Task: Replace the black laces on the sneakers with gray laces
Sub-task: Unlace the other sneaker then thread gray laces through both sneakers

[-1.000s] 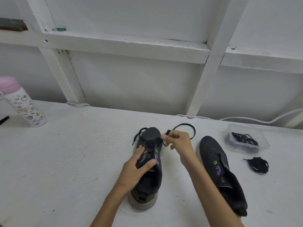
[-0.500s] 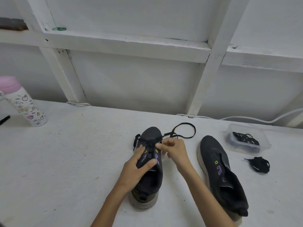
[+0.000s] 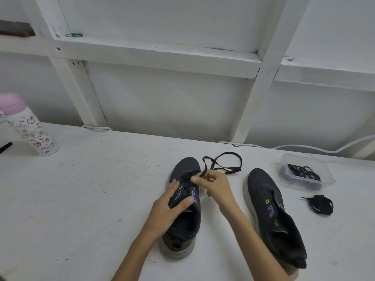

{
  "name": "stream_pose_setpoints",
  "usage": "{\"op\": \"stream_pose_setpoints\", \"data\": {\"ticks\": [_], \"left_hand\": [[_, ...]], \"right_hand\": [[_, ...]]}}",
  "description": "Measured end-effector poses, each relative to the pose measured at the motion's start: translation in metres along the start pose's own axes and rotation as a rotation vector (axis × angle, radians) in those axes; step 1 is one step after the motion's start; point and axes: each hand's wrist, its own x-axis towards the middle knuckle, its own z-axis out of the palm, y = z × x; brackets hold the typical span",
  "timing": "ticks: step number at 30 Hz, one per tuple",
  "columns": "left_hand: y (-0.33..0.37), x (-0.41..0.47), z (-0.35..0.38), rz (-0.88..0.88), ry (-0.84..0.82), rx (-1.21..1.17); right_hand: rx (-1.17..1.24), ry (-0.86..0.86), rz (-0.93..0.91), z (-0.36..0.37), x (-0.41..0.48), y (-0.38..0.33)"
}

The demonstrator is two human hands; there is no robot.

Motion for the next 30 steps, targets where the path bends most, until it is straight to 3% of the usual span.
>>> {"op": "stream_pose_setpoints", "data": {"ticks": [6, 11, 15, 22, 26, 30], "left_hand": [[-0.001, 0.0, -0.001, -0.009, -0.005, 0.009], [0.0, 0.0, -0.001, -0.013, -0.007, 0.012], [0.001, 0.0, -0.001, -0.009, -0.002, 0.007], [0.002, 0.0, 0.0, -0.011, 0.007, 0.002], [0.0, 0.0, -0.001, -0.02, -0.009, 0.013], [0.0, 0.0, -0.001, -0.027, -0.007, -0.015]], "right_hand": [[0.007, 0.025, -0.073, -0.004, 0.008, -0.008], [0.272, 0.046, -0.061, -0.021, 0.016, -0.031], [0.348, 0.063, -0.039, -0.026, 0.018, -0.03], [-0.015, -0.108, 0.046, -0.006, -0.001, 0.002], [0.019, 0.01, -0.025, -0.008, 0.005, -0.011], [0.266, 0.208, -0.105, -0.029, 0.017, -0.045]]}}
